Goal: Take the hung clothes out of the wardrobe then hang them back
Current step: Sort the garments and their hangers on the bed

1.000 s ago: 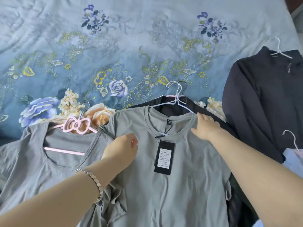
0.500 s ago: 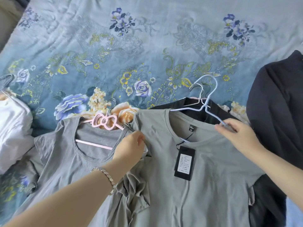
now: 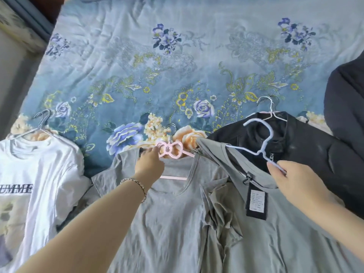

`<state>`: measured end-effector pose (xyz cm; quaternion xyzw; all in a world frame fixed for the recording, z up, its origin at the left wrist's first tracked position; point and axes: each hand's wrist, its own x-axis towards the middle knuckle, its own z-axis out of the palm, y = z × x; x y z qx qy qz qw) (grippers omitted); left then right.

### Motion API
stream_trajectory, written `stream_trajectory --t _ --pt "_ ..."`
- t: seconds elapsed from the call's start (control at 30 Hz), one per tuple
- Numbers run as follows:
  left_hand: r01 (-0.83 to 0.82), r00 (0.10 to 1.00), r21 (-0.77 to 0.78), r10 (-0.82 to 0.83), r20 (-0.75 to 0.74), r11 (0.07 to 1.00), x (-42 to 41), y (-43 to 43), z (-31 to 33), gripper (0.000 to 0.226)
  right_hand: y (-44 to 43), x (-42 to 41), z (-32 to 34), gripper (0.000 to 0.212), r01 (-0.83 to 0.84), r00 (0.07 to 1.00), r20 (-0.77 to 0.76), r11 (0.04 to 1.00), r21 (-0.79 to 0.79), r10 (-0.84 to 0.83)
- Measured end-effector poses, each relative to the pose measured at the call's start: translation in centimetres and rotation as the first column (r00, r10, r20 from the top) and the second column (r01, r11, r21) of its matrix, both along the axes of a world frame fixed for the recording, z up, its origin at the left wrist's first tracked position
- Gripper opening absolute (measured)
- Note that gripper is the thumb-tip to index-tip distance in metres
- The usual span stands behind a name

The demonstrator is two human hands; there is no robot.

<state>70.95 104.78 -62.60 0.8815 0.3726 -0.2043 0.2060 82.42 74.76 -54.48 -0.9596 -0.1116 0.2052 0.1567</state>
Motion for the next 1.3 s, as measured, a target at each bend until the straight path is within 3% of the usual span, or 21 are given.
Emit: stream_trajectory --t 0.1,0.27,0.4,0.5,0.57,0.67,0.77,0.83,1.0,1.07,1.17,1.3 --pt "0.096 0.995 0.074 -0.096 -0.008 0.993 0.9 2.3 -3.0 0.051 0.7 -1.3 -1.2 0.050 0.103 0.994 0.032 0.994 -0.023 -0.102" --pt "0.125 0.974 0.050 -0.113 -0.196 0.991 1.0 4.4 -7.0 0.041 0.8 -3.9 -2.3 0.049 0.205 0.978 0.055 0.977 -0.054 -0.202" --pt "0.106 0.989 0.110 -0.094 -0.113 0.988 0.4 4.9 -7.8 0.043 1.0 -5.8 -2.1 0.049 0.233 0.973 0.009 0.972 -0.030 -0.233" --pt "0.140 0.977 0.046 -0.130 -0.166 0.989 0.4 5.9 -7.8 0.040 1.3 -6.5 -1.7 0.046 0.178 0.984 -0.018 0.984 -0.019 -0.179" --pt "0.188 0.969 0.083 -0.171 -0.176 0.979 0.2 6.2 -7.4 0.037 1.8 -6.8 -1.3 0.047 0.132 0.991 0.036 0.991 -0.028 -0.131" --pt "0.181 0.983 0.136 -0.181 -0.012 0.974 -0.7 6.1 -5.8 0.027 2.2 -6.9 -0.6 0.050 0.147 0.987 0.075 0.988 -0.055 -0.143" --pt "0.098 0.961 0.075 -0.114 0.251 0.992 -2.3 6.0 -3.0 0.011 1.8 -7.0 0.4 0.047 0.219 0.975 0.065 0.970 -0.110 -0.213" --pt "0.159 0.931 0.083 -0.177 0.320 0.984 -4.2 5.7 -0.3 0.014 0.7 -7.1 1.5 0.046 0.254 0.965 0.089 0.962 -0.103 -0.245" --pt "0.300 0.842 0.293 -0.397 0.366 0.908 -9.3 3.6 7.8 0.009 -4.0 -7.9 6.1 0.047 0.278 0.939 0.211 0.961 0.005 -0.272" --pt "0.294 0.821 0.393 -0.441 0.364 0.872 -11.2 2.5 11.3 0.017 -5.9 -8.7 8.5 0.046 0.240 0.935 0.261 0.970 0.036 -0.241" --pt "0.214 0.841 0.487 -0.413 0.349 0.847 -14.6 0.0 16.5 0.027 -8.7 -10.3 12.4 0.046 0.186 0.926 0.321 0.980 0.067 -0.197" --pt "0.120 0.886 0.518 -0.327 0.329 0.847 -19.4 -3.6 23.2 0.021 -11.7 -12.2 18.7 0.048 0.113 0.891 0.426 0.986 0.124 -0.155"
